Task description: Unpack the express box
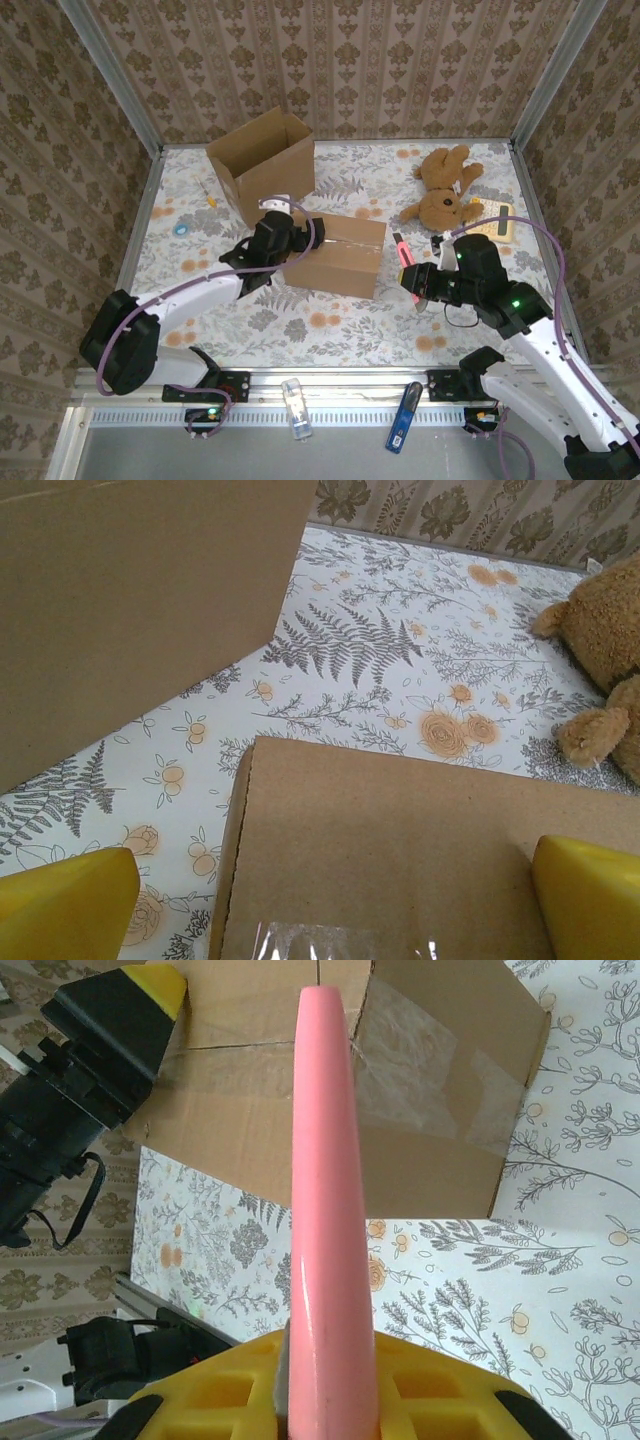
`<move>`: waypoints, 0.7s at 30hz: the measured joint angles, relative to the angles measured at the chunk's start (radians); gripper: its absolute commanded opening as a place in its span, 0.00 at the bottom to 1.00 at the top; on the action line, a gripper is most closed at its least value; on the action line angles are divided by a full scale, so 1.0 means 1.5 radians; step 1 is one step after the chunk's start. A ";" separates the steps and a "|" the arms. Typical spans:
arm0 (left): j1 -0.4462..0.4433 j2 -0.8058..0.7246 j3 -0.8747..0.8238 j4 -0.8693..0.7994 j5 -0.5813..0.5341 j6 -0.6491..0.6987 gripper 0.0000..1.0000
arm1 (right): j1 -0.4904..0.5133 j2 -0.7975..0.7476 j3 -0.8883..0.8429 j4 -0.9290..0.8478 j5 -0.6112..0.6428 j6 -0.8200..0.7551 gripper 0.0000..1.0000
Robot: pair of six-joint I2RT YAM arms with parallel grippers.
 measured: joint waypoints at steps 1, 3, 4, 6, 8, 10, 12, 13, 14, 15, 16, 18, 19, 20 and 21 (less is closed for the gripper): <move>-0.001 0.000 -0.001 0.003 -0.003 0.000 1.00 | -0.003 0.003 0.000 0.000 -0.007 0.000 0.00; -0.004 0.000 -0.003 0.006 -0.008 0.000 1.00 | -0.007 0.012 0.000 0.001 -0.017 -0.001 0.00; -0.005 0.000 -0.003 0.007 -0.010 0.000 1.00 | -0.008 0.018 0.000 0.001 -0.022 -0.001 0.00; -0.006 0.001 -0.003 0.007 -0.013 0.000 1.00 | -0.010 0.029 0.000 0.001 -0.029 -0.001 0.00; -0.006 0.002 -0.003 0.009 -0.015 0.000 1.00 | -0.013 0.037 0.000 0.001 -0.032 0.000 0.00; -0.007 0.003 -0.003 0.010 -0.017 0.000 1.00 | -0.016 0.041 0.000 0.001 -0.033 0.000 0.00; -0.009 0.004 -0.003 0.011 -0.020 0.000 1.00 | -0.016 0.042 -0.002 0.004 -0.034 0.000 0.00; -0.009 0.004 -0.003 0.012 -0.021 0.000 1.00 | -0.017 0.042 -0.005 0.008 -0.035 0.001 0.00; -0.009 0.005 -0.003 0.012 -0.022 0.000 1.00 | -0.018 0.042 -0.008 0.011 -0.037 0.002 0.00; -0.009 0.006 -0.003 0.013 -0.022 0.000 1.00 | -0.019 0.043 -0.011 0.013 -0.038 0.003 0.00; -0.009 0.006 -0.003 0.013 -0.023 0.000 1.00 | -0.020 0.045 -0.013 0.014 -0.041 0.007 0.00; -0.009 0.006 -0.003 0.014 -0.024 0.000 1.00 | -0.022 0.051 -0.016 0.019 -0.045 0.010 0.00; -0.009 0.006 -0.003 0.014 -0.024 0.000 1.00 | -0.022 0.056 -0.018 0.024 -0.047 0.011 0.00; -0.009 0.006 -0.003 0.014 -0.024 0.000 1.00 | -0.022 0.060 -0.020 0.029 -0.049 0.012 0.00; -0.009 0.006 -0.003 0.014 -0.024 0.000 1.00 | -0.022 0.063 -0.020 0.032 -0.050 0.012 0.00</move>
